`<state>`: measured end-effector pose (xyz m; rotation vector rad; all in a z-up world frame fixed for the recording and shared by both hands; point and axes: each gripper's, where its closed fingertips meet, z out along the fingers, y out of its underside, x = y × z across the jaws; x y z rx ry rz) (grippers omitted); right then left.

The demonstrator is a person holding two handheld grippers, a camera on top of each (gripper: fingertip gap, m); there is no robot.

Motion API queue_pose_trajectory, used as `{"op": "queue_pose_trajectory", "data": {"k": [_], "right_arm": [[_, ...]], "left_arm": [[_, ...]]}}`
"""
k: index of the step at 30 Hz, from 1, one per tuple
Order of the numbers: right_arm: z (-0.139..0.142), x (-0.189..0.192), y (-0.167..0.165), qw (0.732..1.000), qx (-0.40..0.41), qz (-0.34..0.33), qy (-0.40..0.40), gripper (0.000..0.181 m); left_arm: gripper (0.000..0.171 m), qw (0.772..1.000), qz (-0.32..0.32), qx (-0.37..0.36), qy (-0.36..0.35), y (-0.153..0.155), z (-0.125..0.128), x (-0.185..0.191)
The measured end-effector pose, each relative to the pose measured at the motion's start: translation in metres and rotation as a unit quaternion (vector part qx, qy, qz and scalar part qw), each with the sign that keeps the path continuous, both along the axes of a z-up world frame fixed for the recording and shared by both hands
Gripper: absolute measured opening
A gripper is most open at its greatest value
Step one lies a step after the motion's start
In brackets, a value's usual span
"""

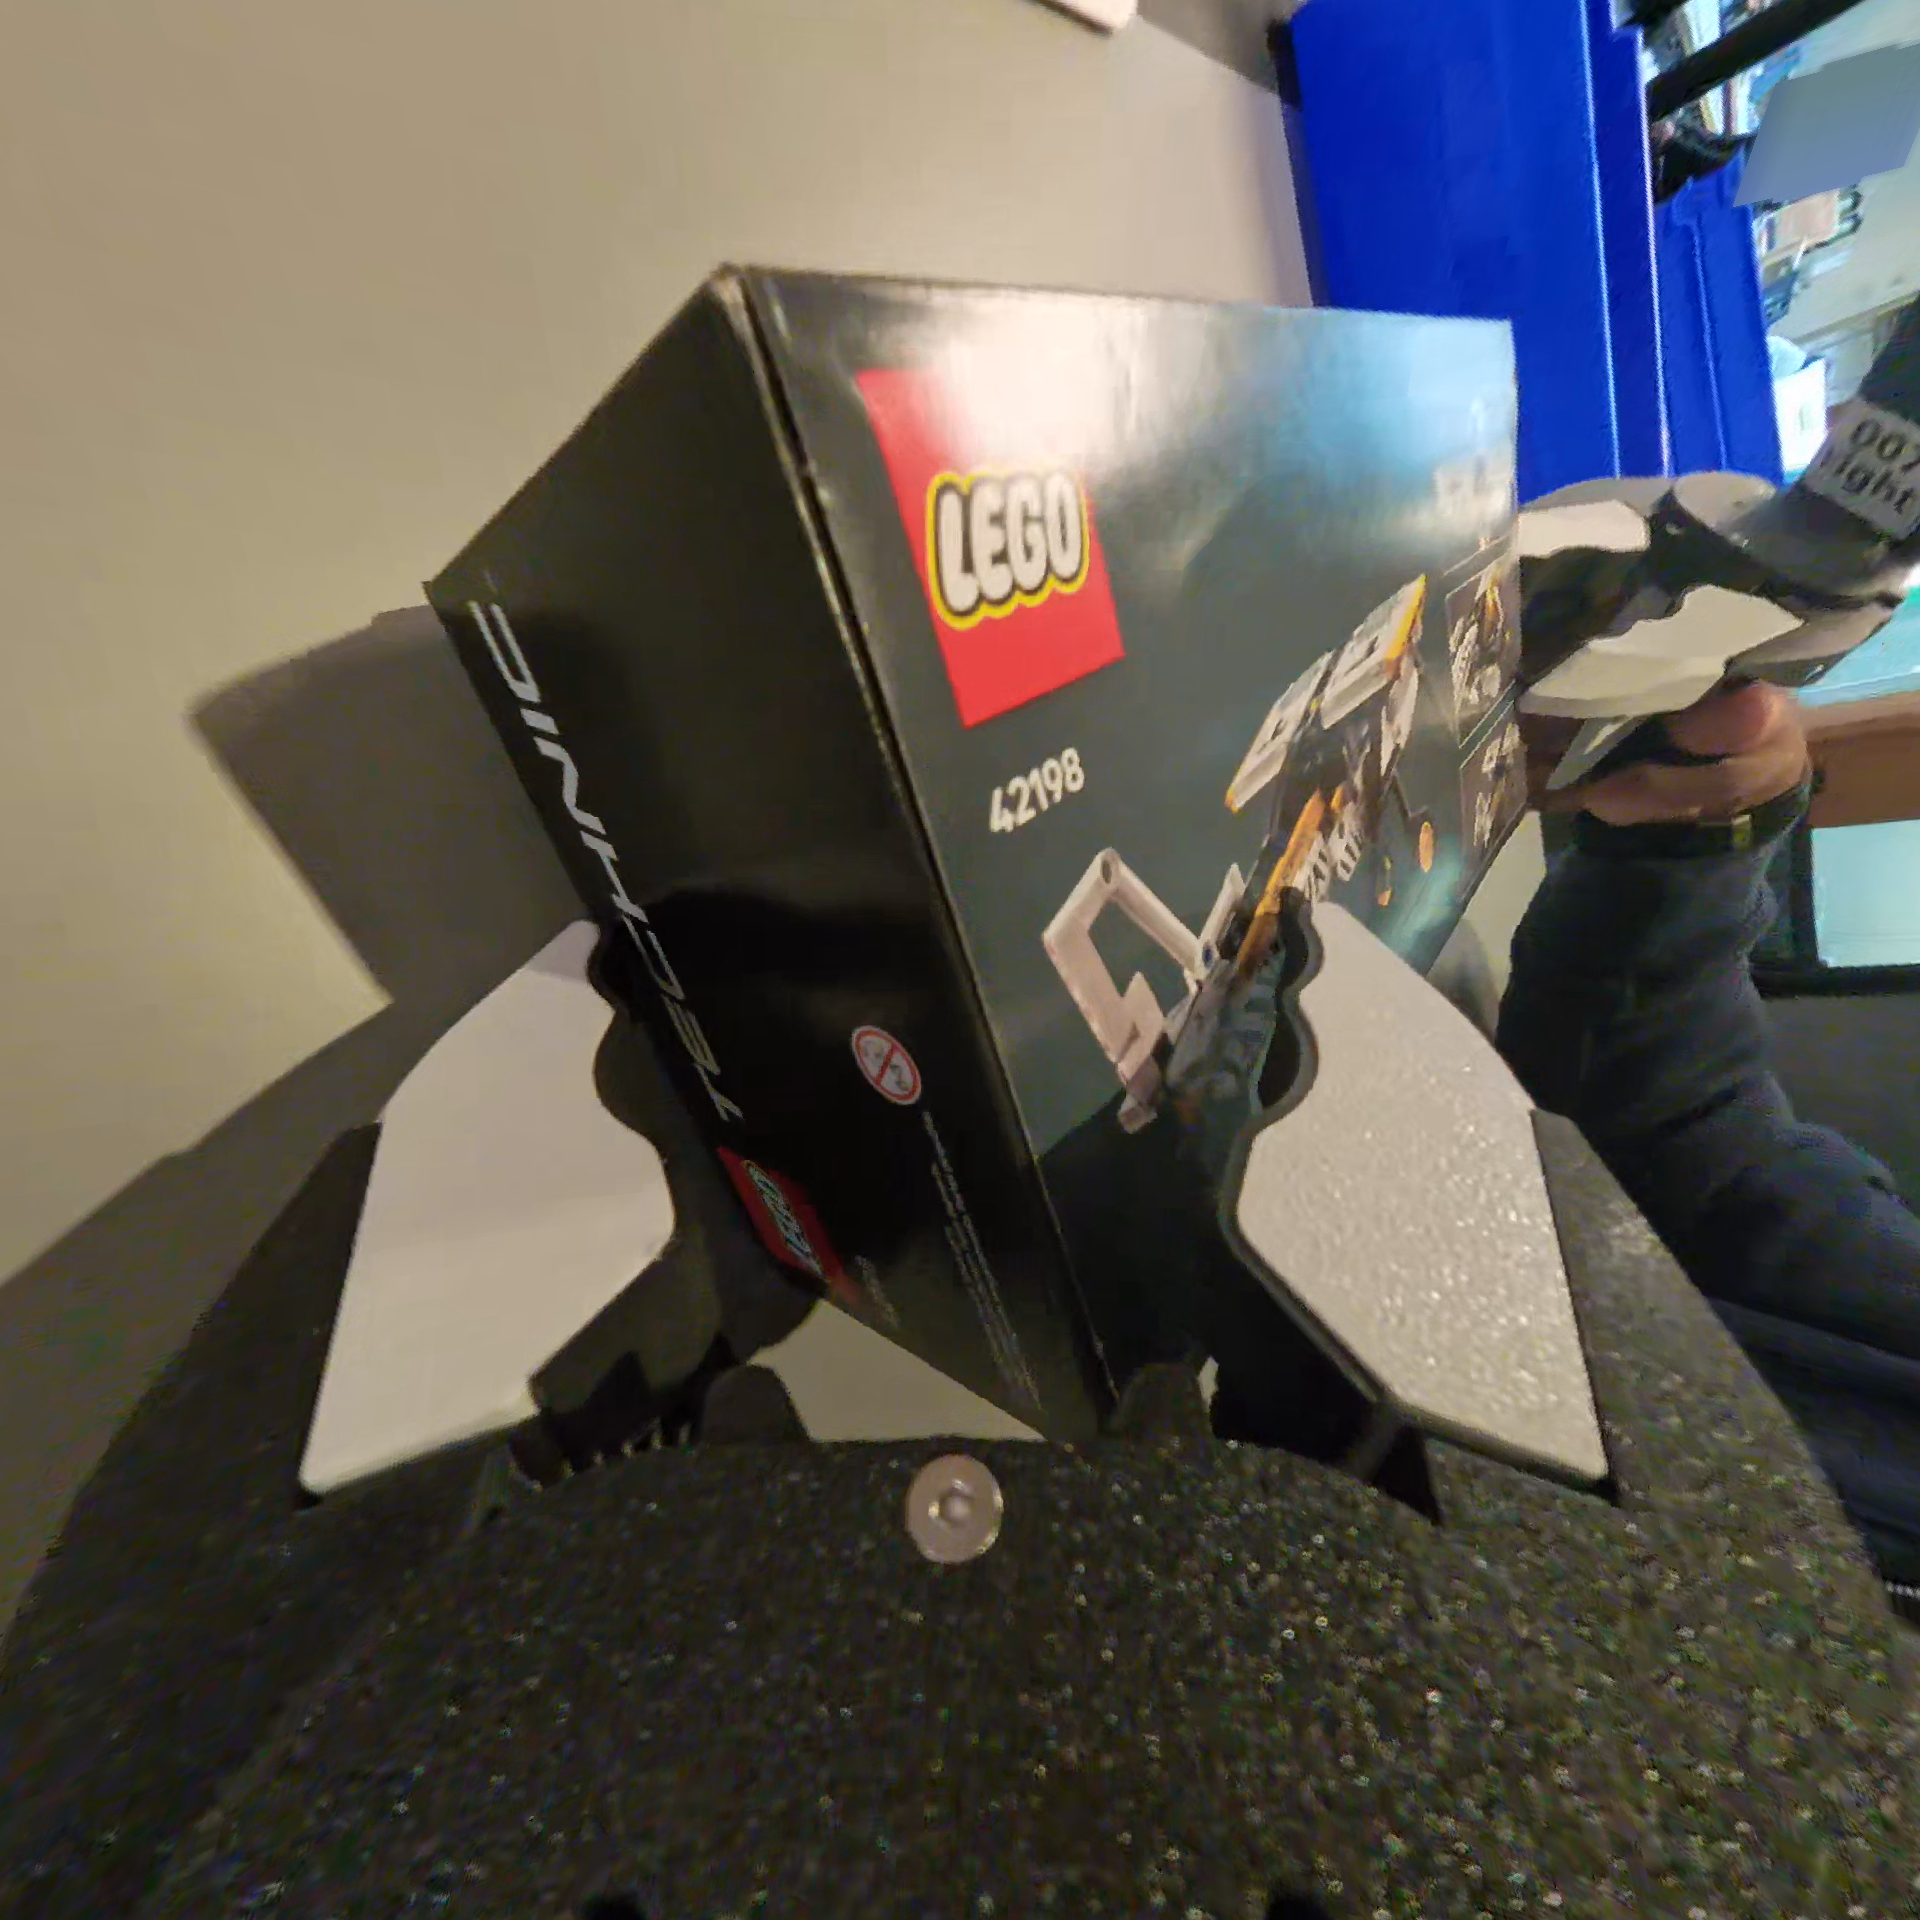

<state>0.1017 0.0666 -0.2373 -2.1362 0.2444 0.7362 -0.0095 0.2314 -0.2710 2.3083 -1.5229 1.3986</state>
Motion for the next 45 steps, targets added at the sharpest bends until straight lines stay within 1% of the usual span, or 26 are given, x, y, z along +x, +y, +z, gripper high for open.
{"op": "queue_pose_trajectory", "data": {"k": [5,6,7,9,11,12,15,17,20,22,24,26,29,32,36,39,42,43,45], "right_arm": [[0.004,-0.039,-0.05,0.997,-0.008,0.075,0.021,0.041],[0.004,-0.046,-0.058,0.996,-0.009,0.086,0.031,0.039],[0.001,-0.052,-0.064,0.995,-0.012,0.093,0.037,0.039],[-0.001,-0.06,-0.071,0.993,-0.011,0.101,0.052,0.038],[-0.001,-0.065,-0.072,0.992,-0.005,0.104,0.066,0.036],[-0.001,-0.066,-0.072,0.992,-0.002,0.102,0.068,0.036],[-0.001,-0.062,-0.071,0.994,0.006,0.084,0.071,0.041],[-0.001,-0.06,-0.071,0.994,0.008,0.079,0.076,0.044],[-0.001,-0.054,-0.067,0.995,0.003,0.069,0.075,0.049],[0.0,-0.052,-0.065,0.995,0.0,0.067,0.069,0.05],[-0.001,-0.051,-0.063,0.996,-0.006,0.064,0.063,0.05],[-0.006,-0.052,-0.062,0.996,-0.017,0.061,0.057,0.051],[-0.009,-0.05,-0.059,0.996,-0.028,0.055,0.057,0.058],[-0.011,-0.048,-0.059,0.996,-0.039,0.054,0.055,0.061],[-0.013,-0.047,-0.059,0.995,-0.058,0.066,0.048,0.064],[-0.013,-0.045,-0.059,0.994,-0.071,0.075,0.021,0.066],[-0.011,-0.046,-0.058,0.994,-0.071,0.086,0.01,0.062],[-0.01,-0.048,-0.058,0.994,-0.067,0.09,0.012,0.059],[-0.004,-0.049,-0.059,0.994,-0.052,0.098,0.014,0.041]], "left_arm": [[0.119,1.0,-0.011,0.013,-0.017,-0.05,0.005,-0.048],[0.116,1.0,-0.011,0.008,-0.024,-0.056,0.007,-0.056],[0.109,0.999,-0.008,0.003,-0.03,-0.058,0.008,-0.063],[0.102,0.998,0.007,-0.016,-0.052,-0.056,0.014,-0.071],[0.102,0.997,0.023,-0.027,-0.065,-0.045,0.019,-0.075],[0.102,0.997,0.033,-0.02,-0.07,-0.038,0.021,-0.076],[0.1,0.994,0.052,0.028,-0.097,-0.016,0.036,-0.076],[0.099,0.989,0.047,0.089,-0.113,-0.007,0.053,-0.072],[0.099,0.973,-0.014,0.193,-0.129,-0.015,0.078,-0.055],[0.099,0.954,-0.076,0.254,-0.142,-0.033,0.092,-0.036],[0.098,0.932,-0.145,0.294,-0.155,-0.059,0.1,-0.013],[0.099,0.913,-0.201,0.318,-0.158,-0.085,0.099,0.009],[0.099,0.89,-0.252,0.352,-0.144,-0.11,0.086,0.038],[0.098,0.875,-0.292,0.368,-0.116,-0.122,0.069,0.053],[0.099,0.854,-0.339,0.384,-0.089,-0.127,0.053,0.059],[0.099,0.848,-0.363,0.377,-0.079,-0.132,0.042,0.06],[0.097,0.853,-0.373,0.355,-0.084,-0.138,0.039,0.06],[0.097,0.854,-0.373,0.353,-0.086,-0.138,0.039,0.06],[0.096,0.855,-0.373,0.347,-0.09,-0.139,0.039,0.06]]}}
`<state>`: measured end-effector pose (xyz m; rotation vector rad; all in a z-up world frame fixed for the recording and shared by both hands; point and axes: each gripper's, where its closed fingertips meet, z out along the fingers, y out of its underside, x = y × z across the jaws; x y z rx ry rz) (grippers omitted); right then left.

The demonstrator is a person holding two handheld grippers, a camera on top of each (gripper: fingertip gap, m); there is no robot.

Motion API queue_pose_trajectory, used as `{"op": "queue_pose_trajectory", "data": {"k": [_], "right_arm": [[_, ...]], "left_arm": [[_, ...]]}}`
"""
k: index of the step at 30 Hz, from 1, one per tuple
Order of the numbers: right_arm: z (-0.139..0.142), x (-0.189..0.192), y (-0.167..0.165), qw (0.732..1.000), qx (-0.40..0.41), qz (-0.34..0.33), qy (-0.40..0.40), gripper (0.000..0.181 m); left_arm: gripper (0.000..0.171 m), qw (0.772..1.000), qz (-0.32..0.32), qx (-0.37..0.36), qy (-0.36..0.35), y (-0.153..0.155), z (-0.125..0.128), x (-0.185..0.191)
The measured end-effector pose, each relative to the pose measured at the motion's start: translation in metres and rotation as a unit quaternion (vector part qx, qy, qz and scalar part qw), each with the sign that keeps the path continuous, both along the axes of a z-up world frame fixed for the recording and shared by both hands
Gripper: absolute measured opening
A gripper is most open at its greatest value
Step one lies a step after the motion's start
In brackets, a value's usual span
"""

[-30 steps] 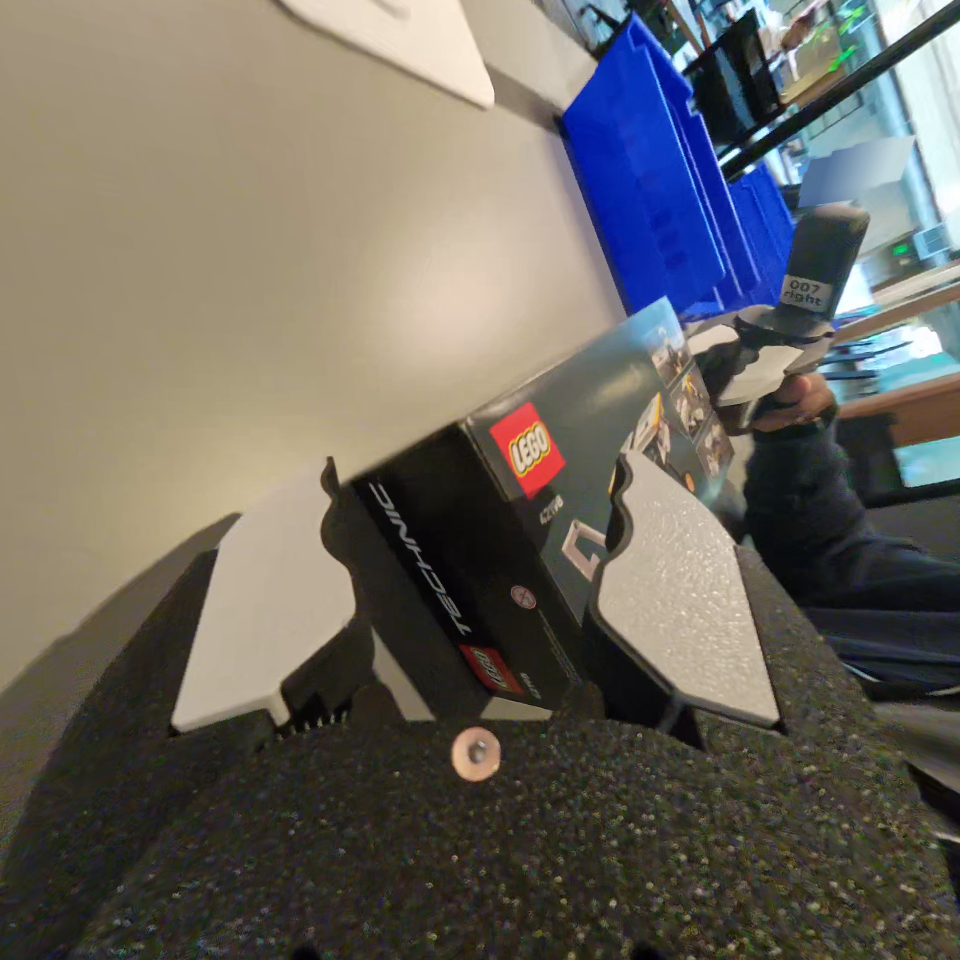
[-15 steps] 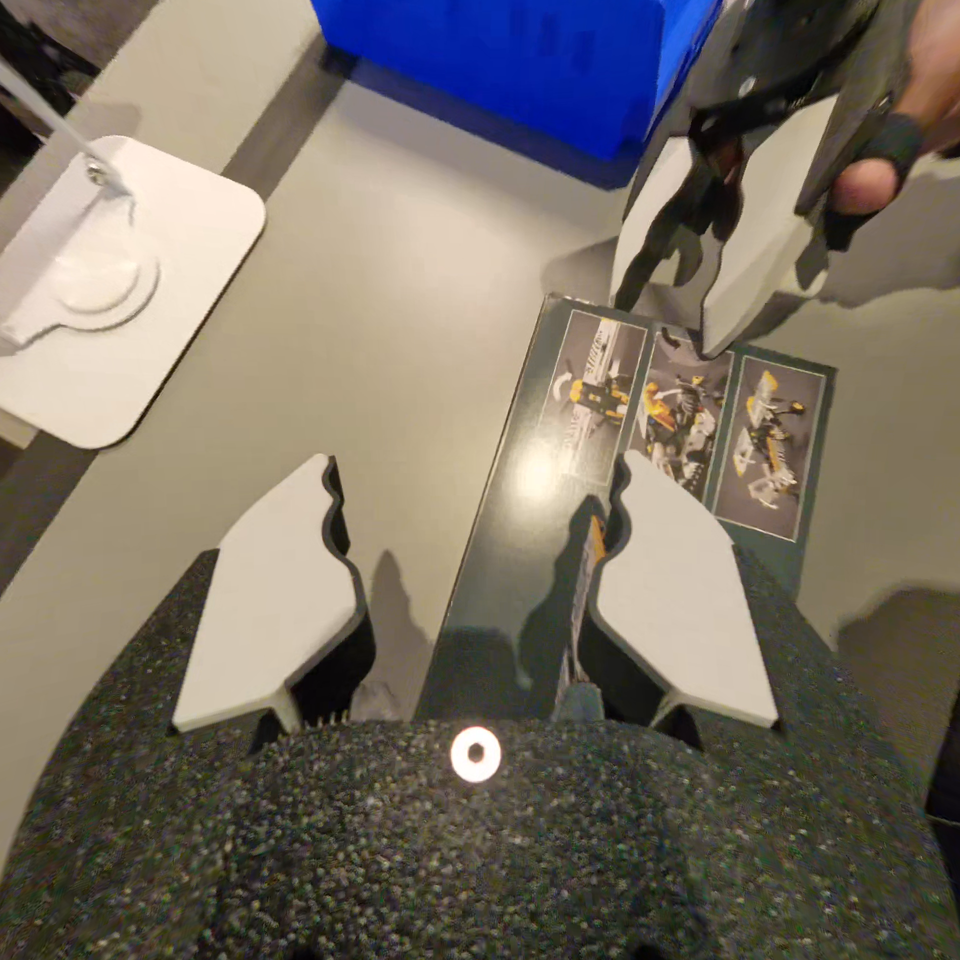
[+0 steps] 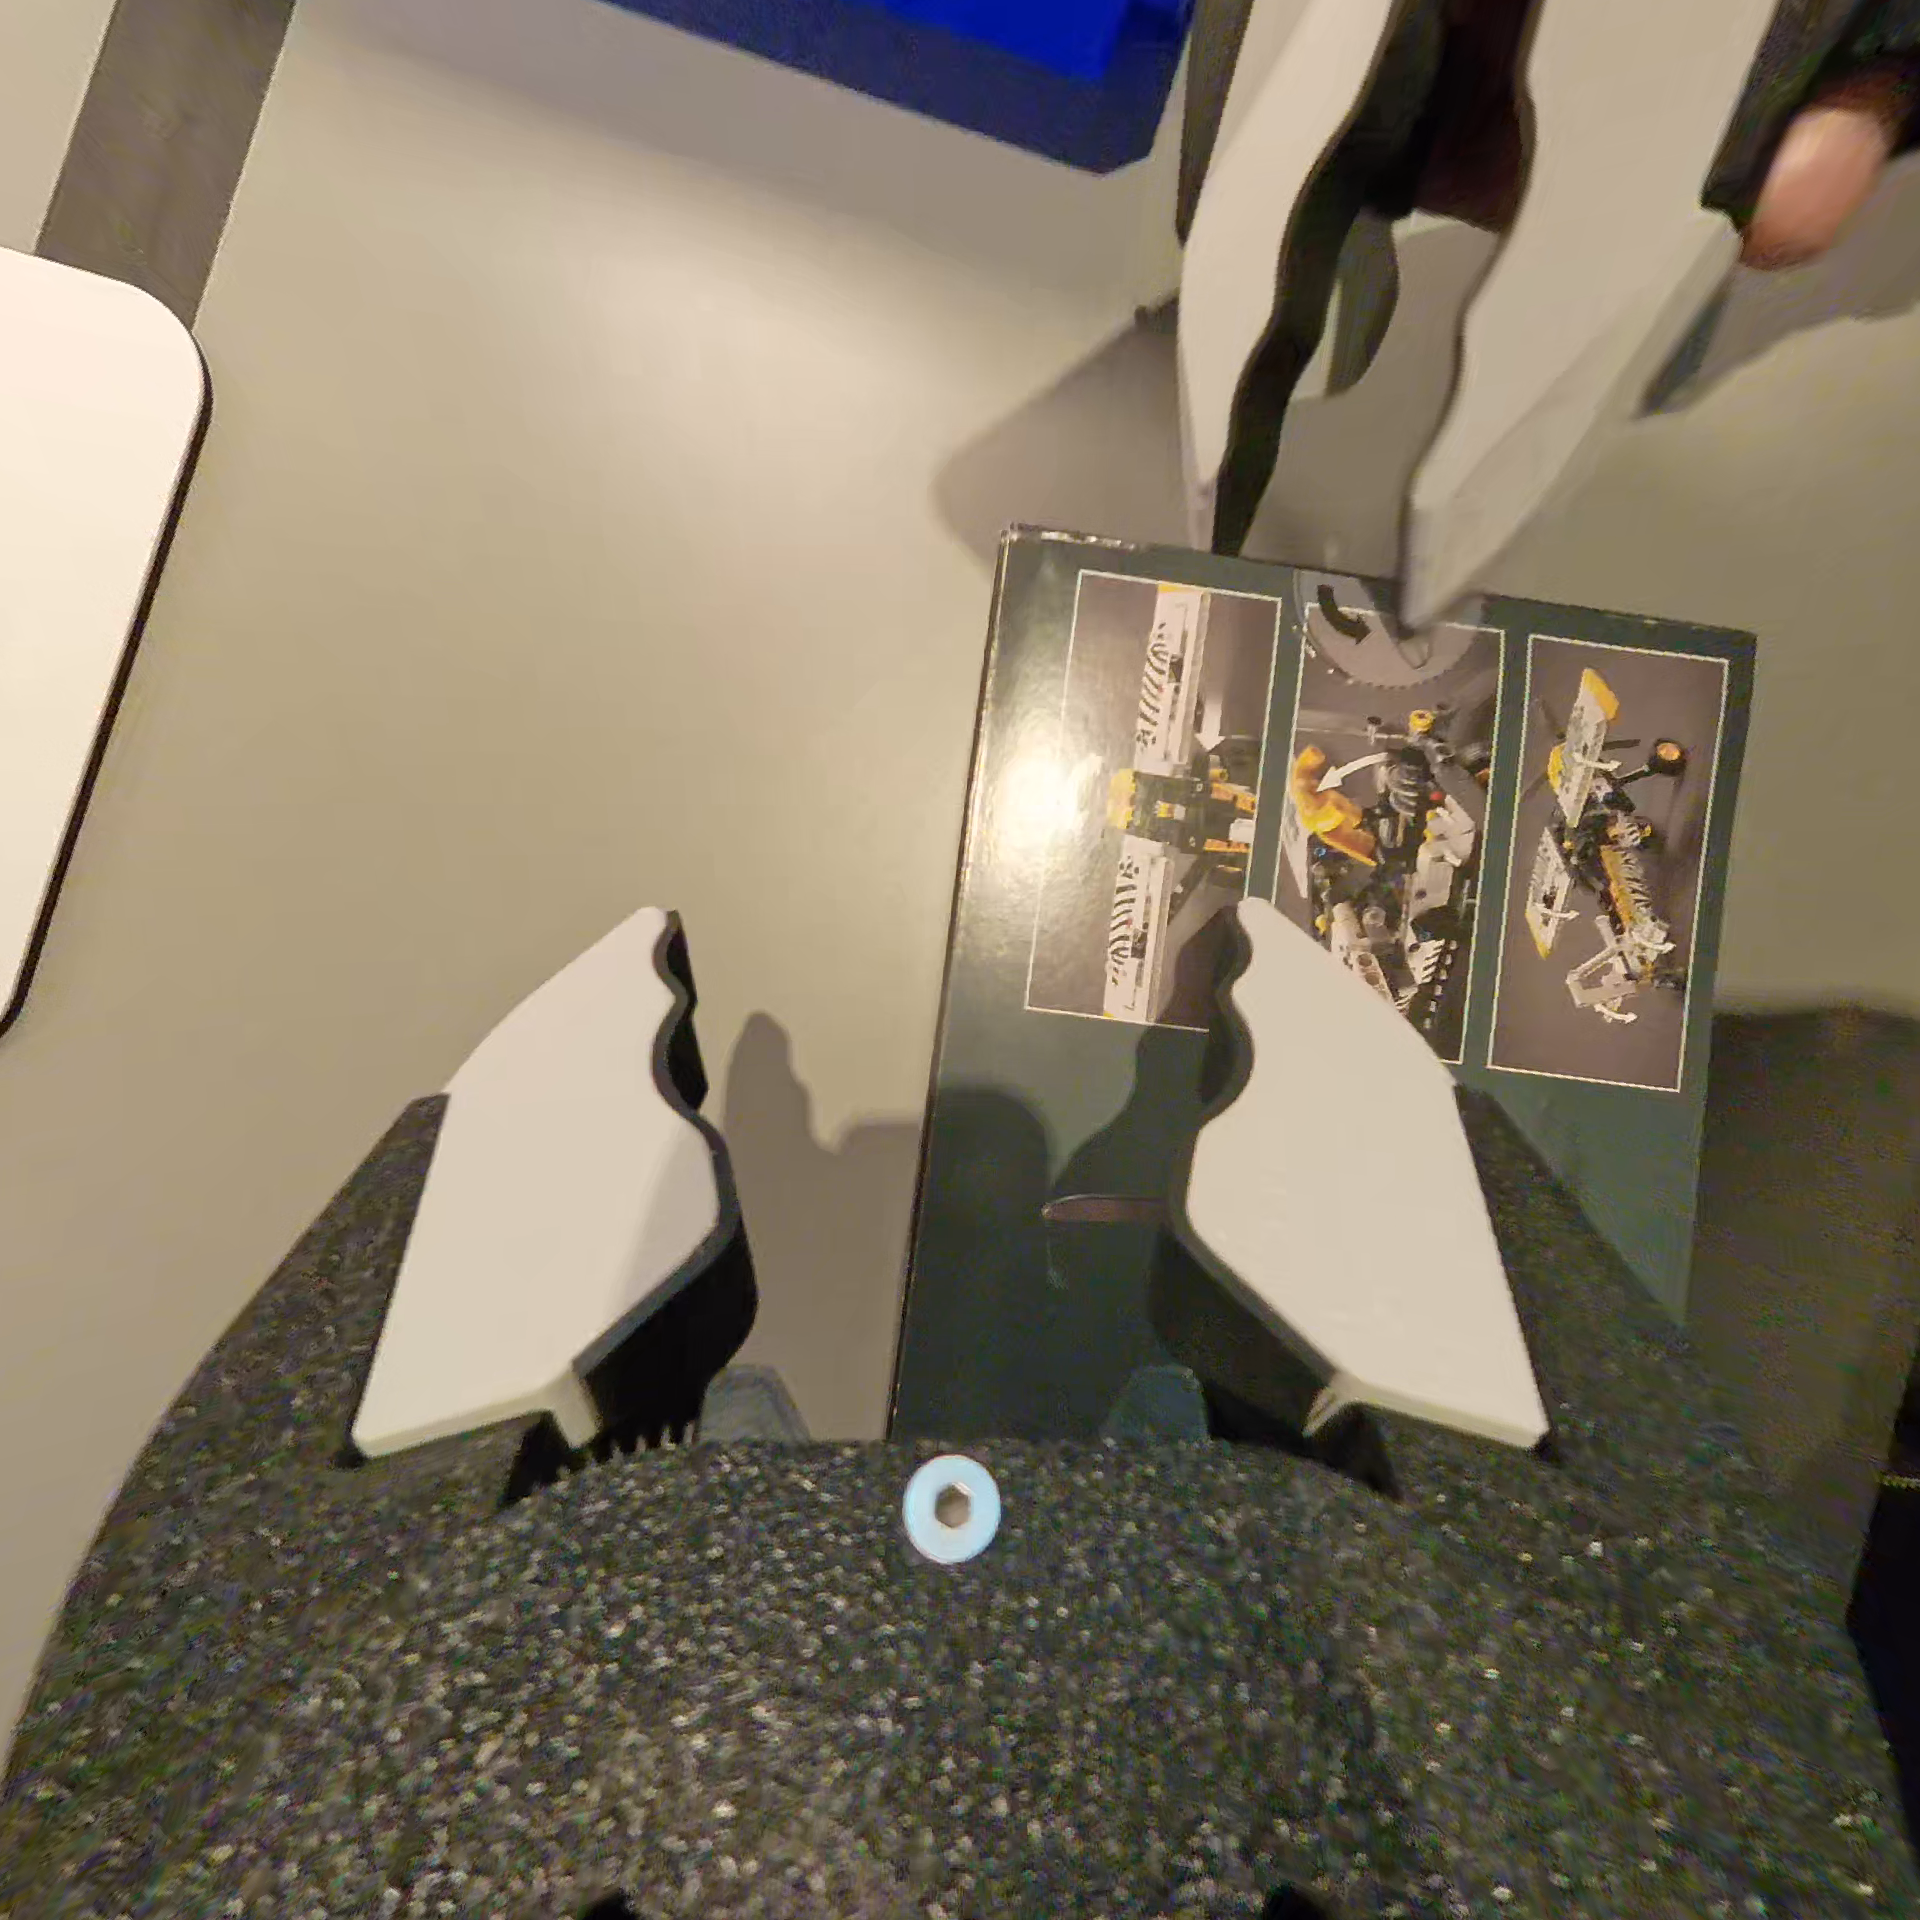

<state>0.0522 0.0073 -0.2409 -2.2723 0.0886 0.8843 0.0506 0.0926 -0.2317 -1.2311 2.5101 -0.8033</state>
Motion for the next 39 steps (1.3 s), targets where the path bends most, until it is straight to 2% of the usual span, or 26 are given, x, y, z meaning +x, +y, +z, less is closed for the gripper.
{"op": "queue_pose_trajectory", "data": {"k": [2,3,6,12,15,17,24,28,39], "right_arm": [[0.014,0.017,0.004,0.998,0.043,-0.038,-0.024,0.012],[0.022,0.025,0.005,0.996,0.066,-0.055,-0.027,0.008],[0.035,0.024,0.001,0.995,0.086,-0.047,-0.015,0.008],[0.025,-0.001,-0.004,0.995,0.055,0.026,-0.077,0.004],[0.019,-0.005,-0.003,0.994,0.036,0.037,-0.096,0.009],[0.015,-0.007,-0.003,0.995,0.022,0.038,-0.092,0.019],[0.002,-0.005,-0.004,0.996,-0.008,0.017,-0.082,0.041],[0.0,-0.001,-0.004,0.997,-0.01,0.016,-0.081,0.046],[-0.005,-0.003,-0.002,0.996,-0.02,0.066,-0.048,0.052]], "left_arm": [[0.096,1.0,-0.002,-0.005,0.0,0.0,0.0,0.0],[0.096,1.0,-0.002,-0.007,0.001,0.0,-0.001,0.0],[0.095,1.0,-0.004,-0.01,0.001,-0.002,-0.001,0.0],[0.095,1.0,-0.006,-0.016,0.002,-0.004,-0.001,0.001],[0.095,1.0,-0.005,-0.017,0.003,-0.004,-0.002,0.001],[0.095,1.0,-0.004,-0.019,0.004,-0.004,-0.002,0.001],[0.095,1.0,-0.005,-0.022,0.004,-0.004,-0.002,0.001],[0.095,1.0,-0.005,-0.025,0.005,-0.004,-0.003,0.001],[0.089,0.999,-0.013,-0.039,0.013,-0.007,-0.005,0.0]]}}
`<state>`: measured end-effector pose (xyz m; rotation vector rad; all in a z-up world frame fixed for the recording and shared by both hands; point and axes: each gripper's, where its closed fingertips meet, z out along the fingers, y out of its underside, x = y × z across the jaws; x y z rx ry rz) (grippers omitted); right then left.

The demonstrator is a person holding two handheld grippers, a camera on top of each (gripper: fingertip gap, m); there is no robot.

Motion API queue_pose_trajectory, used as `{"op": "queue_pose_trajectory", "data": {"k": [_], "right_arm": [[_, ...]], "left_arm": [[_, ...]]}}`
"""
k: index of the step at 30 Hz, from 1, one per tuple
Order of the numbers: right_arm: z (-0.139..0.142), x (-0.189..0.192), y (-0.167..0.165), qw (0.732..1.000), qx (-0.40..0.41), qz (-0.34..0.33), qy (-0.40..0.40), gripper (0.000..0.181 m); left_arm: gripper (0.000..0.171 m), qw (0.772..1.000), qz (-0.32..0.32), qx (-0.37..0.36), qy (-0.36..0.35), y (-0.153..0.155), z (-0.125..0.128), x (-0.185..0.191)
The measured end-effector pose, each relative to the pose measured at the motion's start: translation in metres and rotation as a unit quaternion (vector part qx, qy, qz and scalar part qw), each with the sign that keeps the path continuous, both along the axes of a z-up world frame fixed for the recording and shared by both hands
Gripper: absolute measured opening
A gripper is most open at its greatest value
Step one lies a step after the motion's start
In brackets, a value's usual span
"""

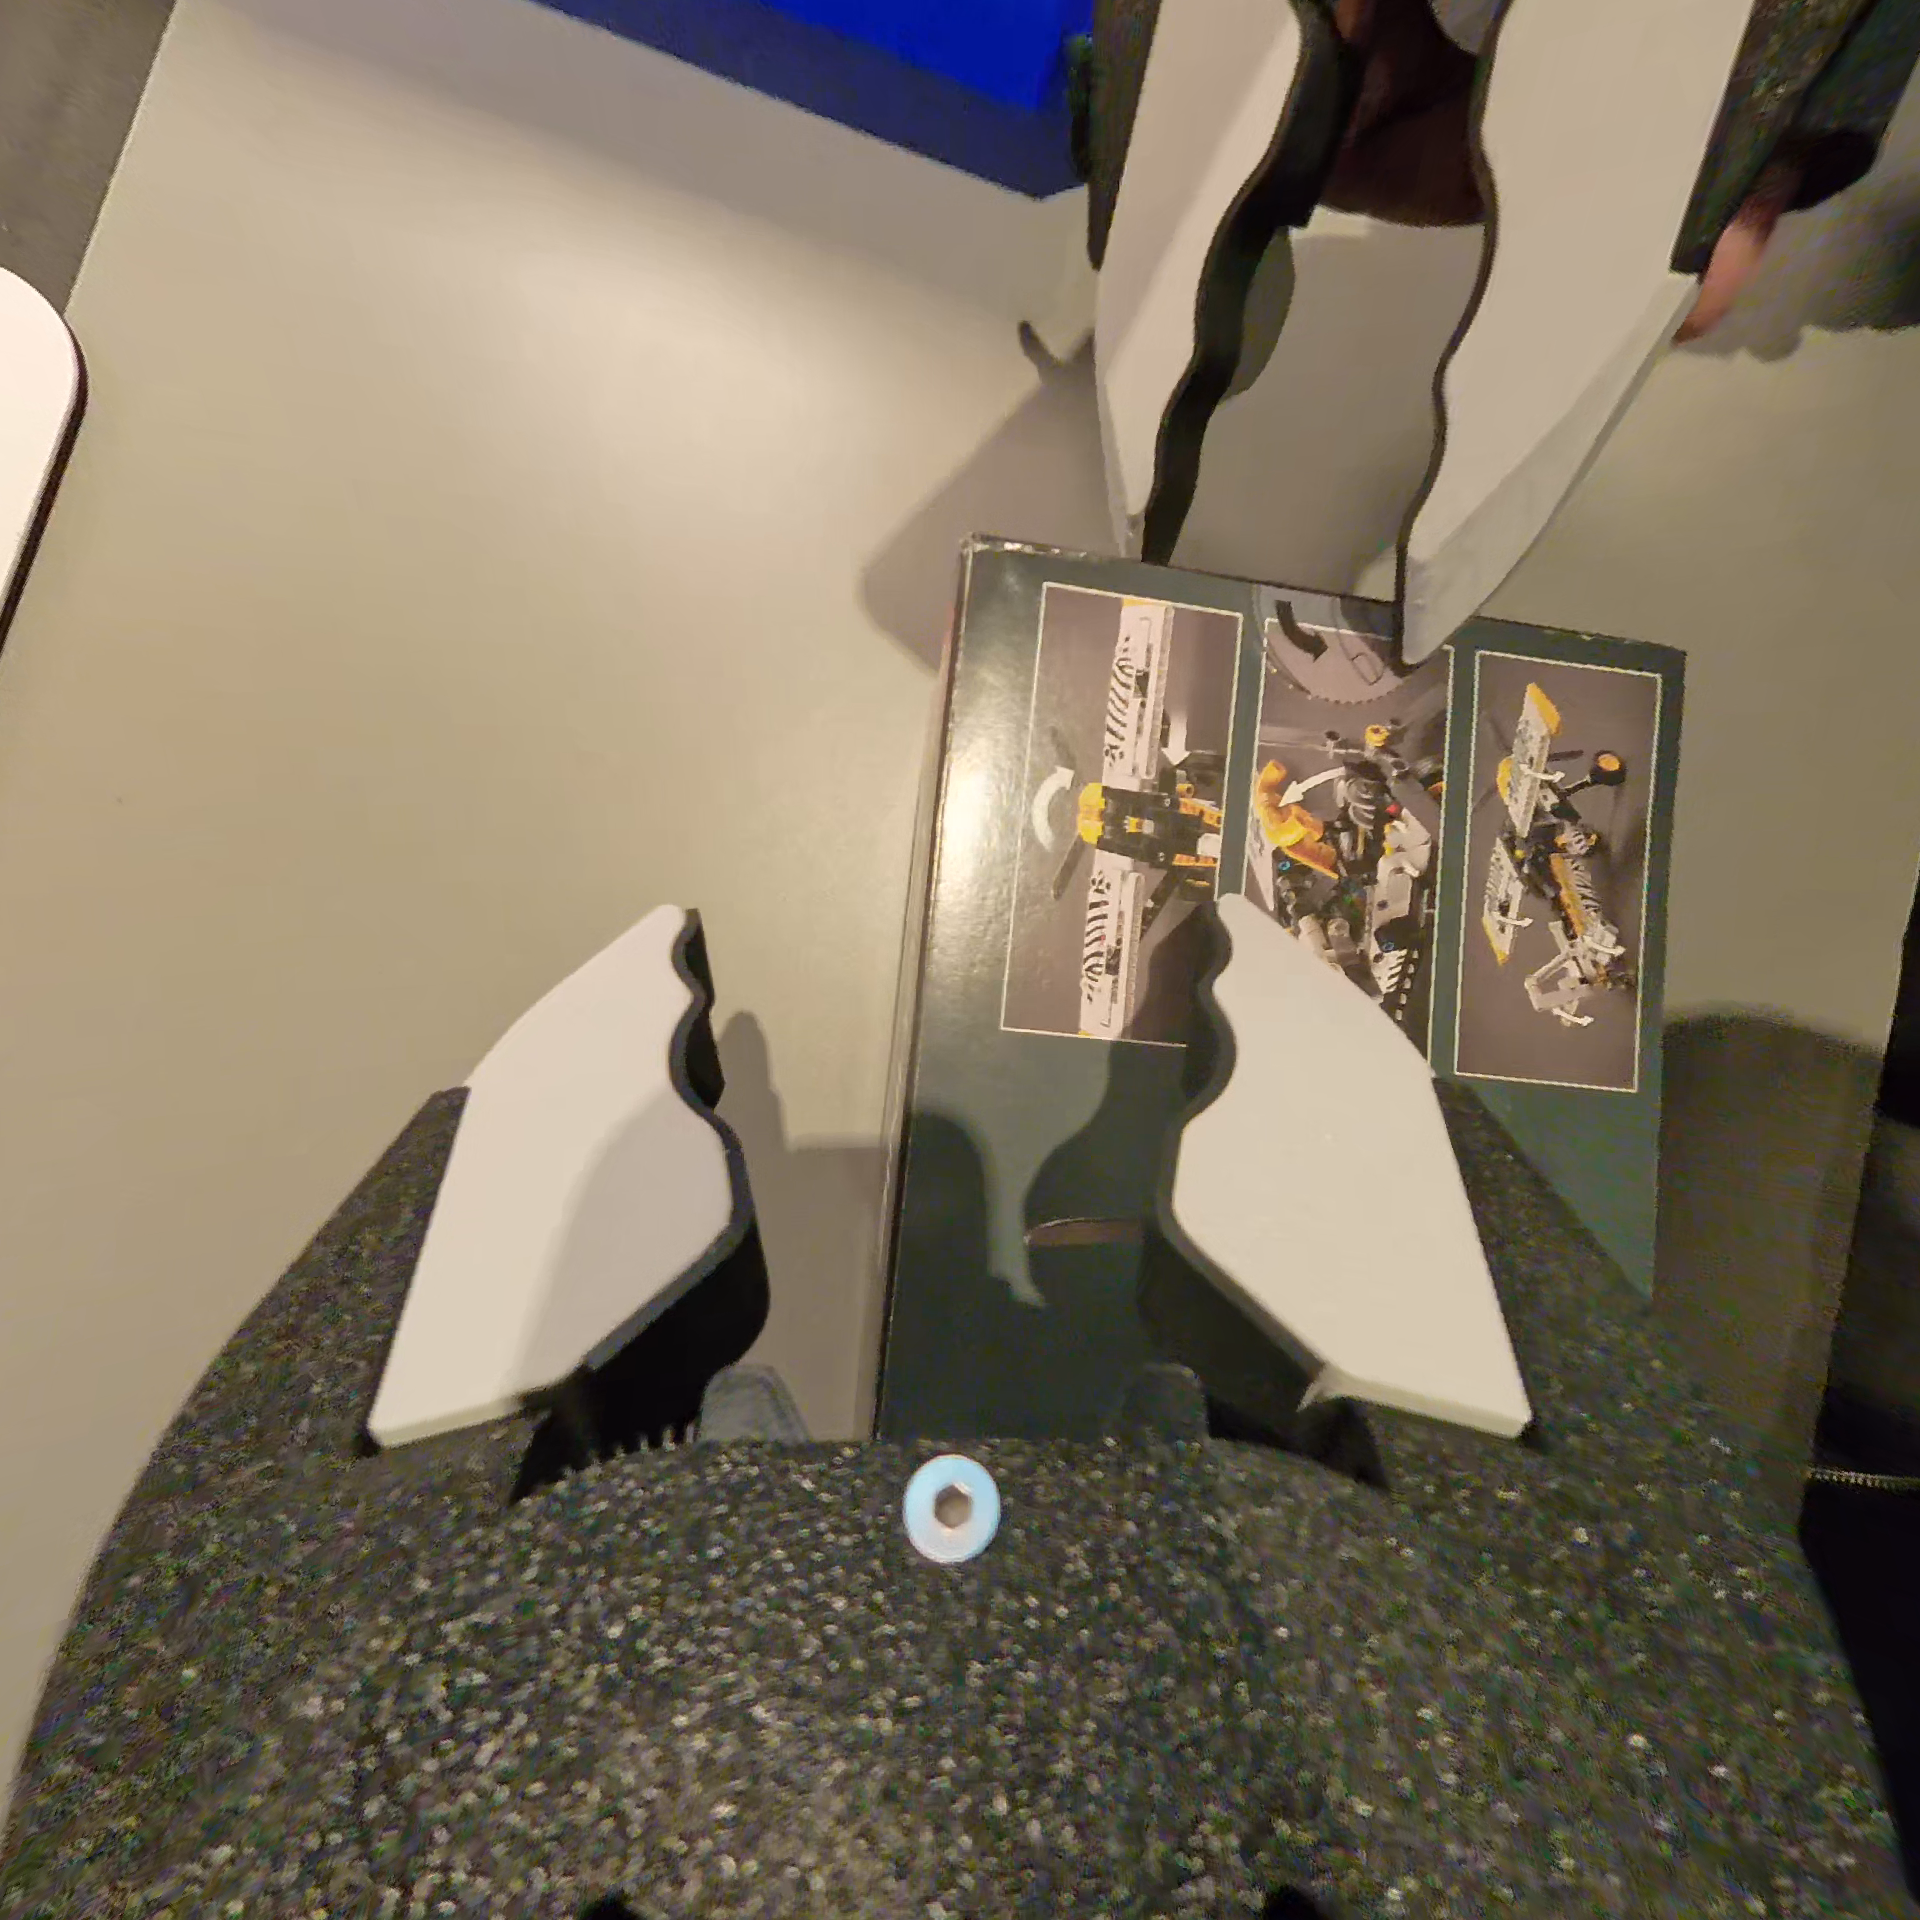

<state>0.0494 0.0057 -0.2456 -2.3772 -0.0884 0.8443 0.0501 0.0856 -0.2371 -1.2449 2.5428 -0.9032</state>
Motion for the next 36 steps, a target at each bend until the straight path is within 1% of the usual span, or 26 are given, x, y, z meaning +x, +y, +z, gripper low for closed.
{"op": "queue_pose_trajectory", "data": {"k": [4,11,15,19,22,26,32,36], "right_arm": [[-0.0016,-0.0003,-0.0004,1.0,-0.017,0.015,0.003,0.053],[-0.0017,-0.0041,-0.0019,0.999,-0.026,0.024,0.027,0.046],[0.0011,-0.0067,-0.0026,0.999,-0.03,0.028,0.005,0.038],[0.002,-0.0082,-0.0038,0.999,-0.043,0.027,-0.003,0.036],[0.0022,-0.0087,-0.0042,0.998,-0.052,0.022,0.005,0.035],[0.0033,-0.0082,-0.0032,0.996,-0.08,0.005,0.039,0.035],[0.0041,-0.004,-0.0002,0.994,-0.111,-0.013,0.012,0.036],[0.0017,-0.0032,-0.0006,0.99,-0.137,-0.018,0.021,0.038]], "left_arm": [[0.087,1.0,-0.003,-0.001,0.001,-0.0008,-0.0005,-0.0006],[0.084,1.0,-0.007,0.005,-0.002,-0.002,-0.0005,-0.0017],[0.082,1.0,-0.005,0.004,0.002,-0.003,-0.0012,-0.0024],[0.077,1.0,-0.005,-0.002,0.011,-0.0048,-0.0018,-0.0043],[0.077,1.0,-0.005,-0.01,0.022,-0.0053,-0.0025,-0.0048],[0.077,0.999,-0.01,-0.025,0.038,-0.0058,-0.0028,-0.0049],[0.077,0.998,-0.008,-0.045,0.045,-0.0062,-0.0042,-0.0054],[0.072,0.998,-0.014,-0.047,0.046,-0.008,-0.0044,-0.0068]]}}
